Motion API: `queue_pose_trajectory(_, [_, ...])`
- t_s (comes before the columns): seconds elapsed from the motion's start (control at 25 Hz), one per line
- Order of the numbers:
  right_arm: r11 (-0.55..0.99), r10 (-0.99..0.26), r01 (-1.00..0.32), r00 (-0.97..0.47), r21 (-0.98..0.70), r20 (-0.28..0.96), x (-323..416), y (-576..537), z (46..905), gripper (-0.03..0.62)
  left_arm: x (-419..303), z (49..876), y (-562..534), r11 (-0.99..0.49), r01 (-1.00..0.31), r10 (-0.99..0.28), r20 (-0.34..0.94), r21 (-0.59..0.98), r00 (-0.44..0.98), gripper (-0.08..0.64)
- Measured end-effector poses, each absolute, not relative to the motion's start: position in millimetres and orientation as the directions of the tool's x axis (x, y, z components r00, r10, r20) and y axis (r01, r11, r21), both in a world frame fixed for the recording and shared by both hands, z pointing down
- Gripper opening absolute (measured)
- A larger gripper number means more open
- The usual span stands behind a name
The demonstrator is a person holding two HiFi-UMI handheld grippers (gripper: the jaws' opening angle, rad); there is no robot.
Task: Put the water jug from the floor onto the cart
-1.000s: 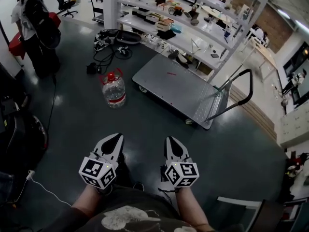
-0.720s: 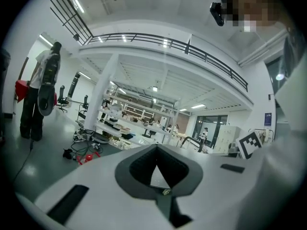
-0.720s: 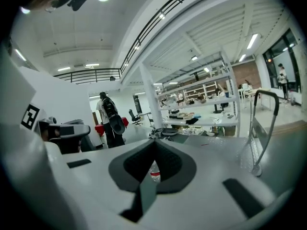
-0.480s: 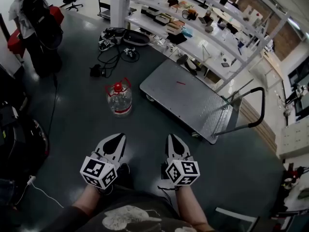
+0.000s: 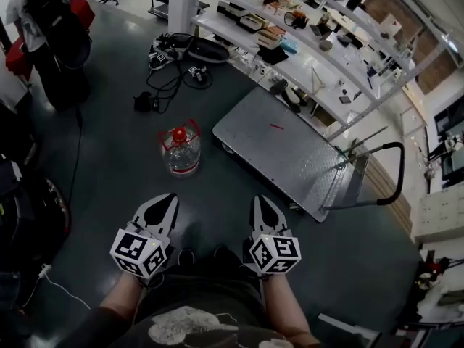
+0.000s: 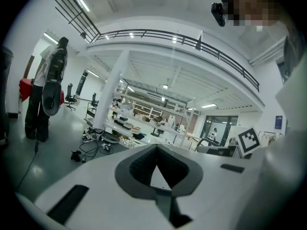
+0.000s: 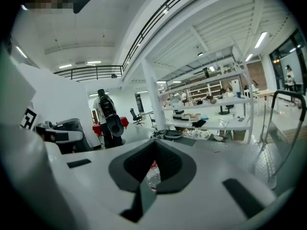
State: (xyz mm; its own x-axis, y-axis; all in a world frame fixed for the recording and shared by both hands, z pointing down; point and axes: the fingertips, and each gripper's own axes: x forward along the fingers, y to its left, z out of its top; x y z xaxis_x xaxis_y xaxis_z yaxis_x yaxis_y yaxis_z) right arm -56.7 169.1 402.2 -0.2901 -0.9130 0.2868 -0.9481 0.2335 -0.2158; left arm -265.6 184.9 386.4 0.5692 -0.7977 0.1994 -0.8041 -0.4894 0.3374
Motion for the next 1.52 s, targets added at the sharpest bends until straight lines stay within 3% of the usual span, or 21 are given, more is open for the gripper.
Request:
queue_pose_trajectory(0.24, [0.261,-0.894,-0.933,-0.331,-0.249,0.302,-35.5,108.3,420.2,-0.009,-241.7,394.4,140.9,-0.454,-0.830,-0.816,0.223,0.325,0.534,0.008])
queue_pose_trajectory(0.92, [0.504,-0.739,-0.816,-0.577,-0.284,0.347,-28.0,-78.6,447.4,-0.009,-212.5,399.4,8.5,-0.182,-0.940,-0.922,0.280,0.290,0.265,0.008])
queue_pose_trajectory(1.24, [0.573,-0.674,-0.775,-0.630,-0.265,0.385,-55.9,-127.5,469.7,-0.009,-231.3,411.8,-23.0,-0.059,-0.952,-0.944,0.294,0.300,0.151,0.008])
queue_pose_trajectory(1.52, [0.575,-0.662,-0.782,-0.618,-0.241,0.423,-99.0,-173.3,497.5,-0.009,-271.7,447.4,-71.6,-0.044,-0.946,-0.938,0.313,0.322,0.150,0.009])
